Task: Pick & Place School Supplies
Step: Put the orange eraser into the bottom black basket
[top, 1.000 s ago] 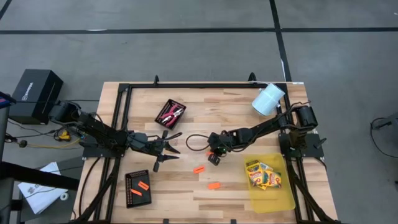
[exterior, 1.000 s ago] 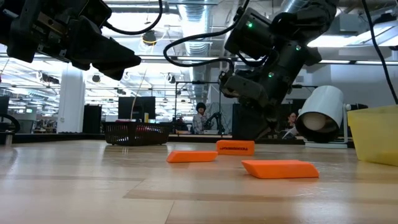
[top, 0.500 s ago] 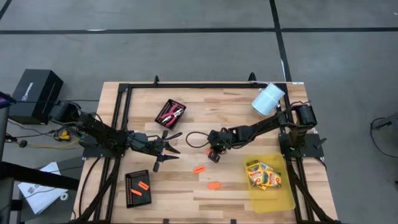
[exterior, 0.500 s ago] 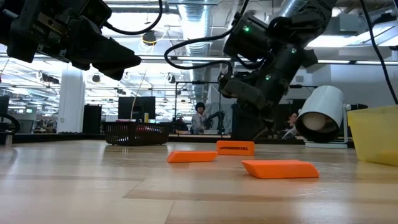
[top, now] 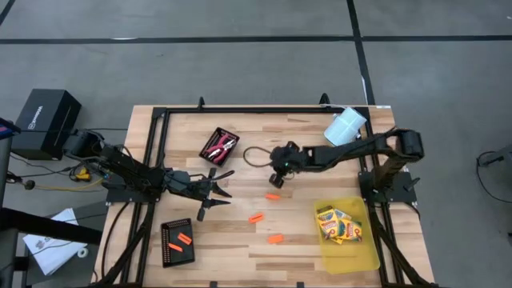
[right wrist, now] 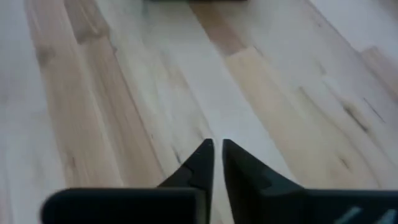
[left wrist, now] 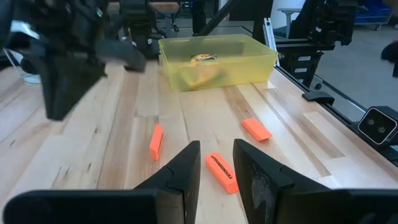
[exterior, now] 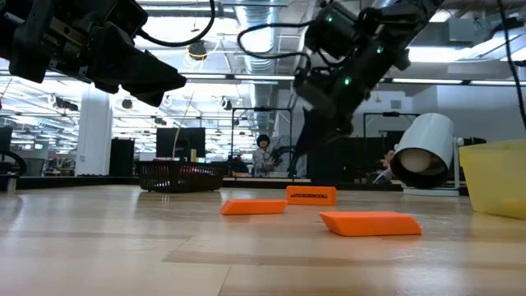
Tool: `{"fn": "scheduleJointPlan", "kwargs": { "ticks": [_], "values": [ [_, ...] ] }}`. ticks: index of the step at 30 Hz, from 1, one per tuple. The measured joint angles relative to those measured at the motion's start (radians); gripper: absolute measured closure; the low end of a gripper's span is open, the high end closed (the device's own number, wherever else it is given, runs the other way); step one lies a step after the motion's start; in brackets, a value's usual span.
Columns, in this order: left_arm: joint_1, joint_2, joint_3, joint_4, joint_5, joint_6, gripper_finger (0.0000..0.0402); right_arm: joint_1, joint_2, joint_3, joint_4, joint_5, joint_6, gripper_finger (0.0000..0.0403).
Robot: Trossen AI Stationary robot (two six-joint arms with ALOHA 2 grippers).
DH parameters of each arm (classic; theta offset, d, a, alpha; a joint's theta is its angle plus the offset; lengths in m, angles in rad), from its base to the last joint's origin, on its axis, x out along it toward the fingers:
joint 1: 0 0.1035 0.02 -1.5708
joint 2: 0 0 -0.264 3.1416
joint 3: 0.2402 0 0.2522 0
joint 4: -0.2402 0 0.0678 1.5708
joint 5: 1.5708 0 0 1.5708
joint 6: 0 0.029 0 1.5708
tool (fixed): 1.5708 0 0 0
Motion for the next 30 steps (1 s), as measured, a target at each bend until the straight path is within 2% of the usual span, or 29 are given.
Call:
{"fn": "scheduleJointPlan", "kwargs": {
  "ticks": [3,7,12,15,17,22,26,30],
  "values": [
    [0.0,0.0,0.0,-0.007,0.0,0.0,0.0312,-0.013,-0.068,-0.001,-0.026,-0.052,0.005,0.0342],
    [0.0,0.0,0.0,-0.02,-0.001,0.002,0.0312,0.051,-0.109,0.001,-0.081,-0.086,0.067,0.0297],
    [0.066,0.0,0.0,-0.115,-0.022,-0.008,0.0312,0.158,-0.113,0.0,-0.072,-0.053,0.115,0.0259],
    [0.127,0.009,0.0,-0.138,-0.019,-0.001,0.0312,0.205,-0.118,0.0,-0.045,-0.012,0.116,0.025],
    [0.164,0.01,0.013,-0.152,0.031,0.008,0.0312,0.228,-0.133,0.001,-0.031,0.004,0.116,0.0246],
    [0.215,0.036,0.109,-0.248,0.102,0.05,0.0301,0.262,-0.203,0.002,-0.01,0.094,0.085,0.0243],
    [0.225,0.141,0.209,-0.275,0.133,0.058,0.0279,0.289,-0.28,0.002,-0.013,0.126,0.079,0.0246],
    [0.239,0.312,0.302,-0.287,0.133,0.079,0.0256,0.335,-0.351,0.003,-0.006,0.191,0.038,0.025]
  ]
}}
